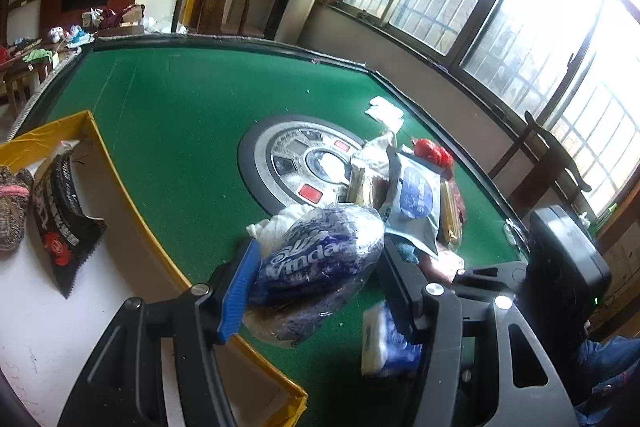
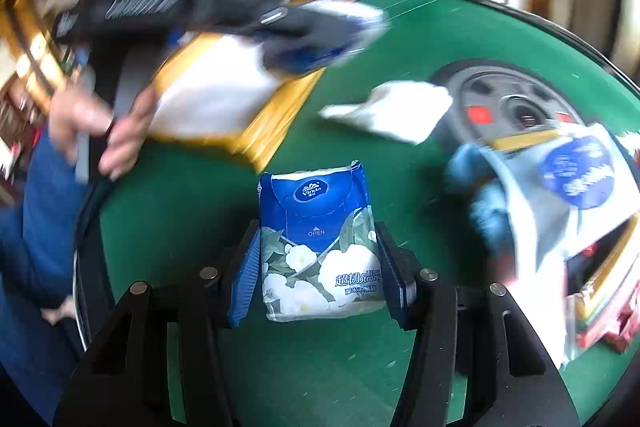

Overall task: Organize soft objects
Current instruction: 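Carry Vinda bag with left gripper while right gripper carries tissue pack toward box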

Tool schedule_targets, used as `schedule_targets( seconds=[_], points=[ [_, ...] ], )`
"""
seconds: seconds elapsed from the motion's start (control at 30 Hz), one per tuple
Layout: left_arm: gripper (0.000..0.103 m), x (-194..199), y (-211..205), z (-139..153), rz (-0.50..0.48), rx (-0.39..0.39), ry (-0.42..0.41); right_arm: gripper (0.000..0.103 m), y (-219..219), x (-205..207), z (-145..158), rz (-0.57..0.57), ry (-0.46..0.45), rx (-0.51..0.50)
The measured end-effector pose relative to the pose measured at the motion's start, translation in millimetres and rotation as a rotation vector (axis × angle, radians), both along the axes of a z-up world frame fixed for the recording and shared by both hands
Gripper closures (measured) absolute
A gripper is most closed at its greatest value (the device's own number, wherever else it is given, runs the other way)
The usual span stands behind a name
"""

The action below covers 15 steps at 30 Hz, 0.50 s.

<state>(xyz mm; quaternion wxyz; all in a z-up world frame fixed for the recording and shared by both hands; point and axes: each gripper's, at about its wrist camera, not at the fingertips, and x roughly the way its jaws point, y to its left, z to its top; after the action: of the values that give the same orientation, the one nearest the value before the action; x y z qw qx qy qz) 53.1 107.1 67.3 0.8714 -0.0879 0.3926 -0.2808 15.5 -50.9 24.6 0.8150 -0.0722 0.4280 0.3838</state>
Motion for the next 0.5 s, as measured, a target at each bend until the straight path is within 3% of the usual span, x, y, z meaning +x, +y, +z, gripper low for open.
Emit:
schedule_targets(
  seconds=[0.27,0.5],
  points=[
    [0.044,0.9,32.6,16.4,0.081,-0.062,-0.039,0.049,-32.8,31.6,4.1,-0.212,0.042,0.161],
    [0.044,5.0,58.8,22.3,0.169,-0.096,-0.059,0.049,-26.0,27.8,13.4,-0.237,0.042,0.221]
  ],
)
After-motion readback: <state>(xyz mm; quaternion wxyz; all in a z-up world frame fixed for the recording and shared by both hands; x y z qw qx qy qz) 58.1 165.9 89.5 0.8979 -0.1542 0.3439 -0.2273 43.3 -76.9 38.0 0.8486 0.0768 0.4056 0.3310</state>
